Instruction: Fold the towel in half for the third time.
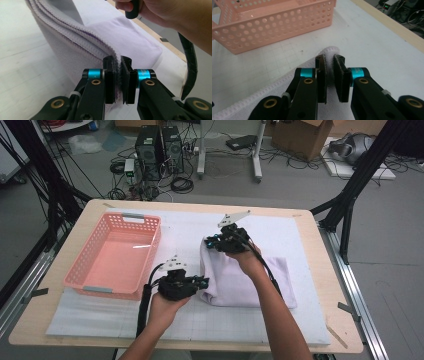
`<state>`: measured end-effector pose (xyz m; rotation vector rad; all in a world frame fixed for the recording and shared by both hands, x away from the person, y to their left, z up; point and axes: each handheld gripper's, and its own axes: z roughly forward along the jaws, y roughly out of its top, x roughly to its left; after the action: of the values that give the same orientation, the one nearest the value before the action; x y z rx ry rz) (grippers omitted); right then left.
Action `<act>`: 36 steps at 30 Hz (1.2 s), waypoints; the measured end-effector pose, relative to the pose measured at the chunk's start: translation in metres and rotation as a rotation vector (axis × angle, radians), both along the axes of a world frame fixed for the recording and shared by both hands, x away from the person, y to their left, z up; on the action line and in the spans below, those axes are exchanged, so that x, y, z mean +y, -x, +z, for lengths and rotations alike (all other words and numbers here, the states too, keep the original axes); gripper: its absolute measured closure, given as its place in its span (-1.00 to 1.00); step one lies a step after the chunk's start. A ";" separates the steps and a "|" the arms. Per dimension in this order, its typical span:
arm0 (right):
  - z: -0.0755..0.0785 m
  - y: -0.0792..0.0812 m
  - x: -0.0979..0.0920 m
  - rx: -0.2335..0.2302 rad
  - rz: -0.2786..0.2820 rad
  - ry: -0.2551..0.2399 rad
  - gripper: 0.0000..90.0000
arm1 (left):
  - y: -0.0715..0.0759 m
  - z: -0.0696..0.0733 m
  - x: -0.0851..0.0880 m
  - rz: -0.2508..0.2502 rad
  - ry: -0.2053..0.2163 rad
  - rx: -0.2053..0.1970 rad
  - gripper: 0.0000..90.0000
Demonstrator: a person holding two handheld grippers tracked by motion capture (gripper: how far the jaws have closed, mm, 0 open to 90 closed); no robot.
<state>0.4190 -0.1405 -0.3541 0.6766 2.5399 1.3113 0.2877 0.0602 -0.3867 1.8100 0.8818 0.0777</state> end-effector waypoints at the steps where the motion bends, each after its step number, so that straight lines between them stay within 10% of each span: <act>1: 0.001 0.000 -0.005 -0.003 -0.006 -0.002 0.82 | -0.002 0.001 -0.007 -0.009 -0.003 0.000 0.84; 26: -0.020 0.012 -0.124 -0.001 -0.211 0.023 0.82 | -0.022 -0.014 -0.116 -0.107 -0.057 0.023 0.80; 36: -0.032 0.012 -0.151 0.007 -0.263 0.049 0.82 | -0.016 -0.001 -0.097 -0.081 -0.022 -0.117 -0.07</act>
<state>0.4065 -0.2913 -0.3862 0.9677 2.3791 1.1562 0.3035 -0.0367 -0.3881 1.8402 0.7265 0.1407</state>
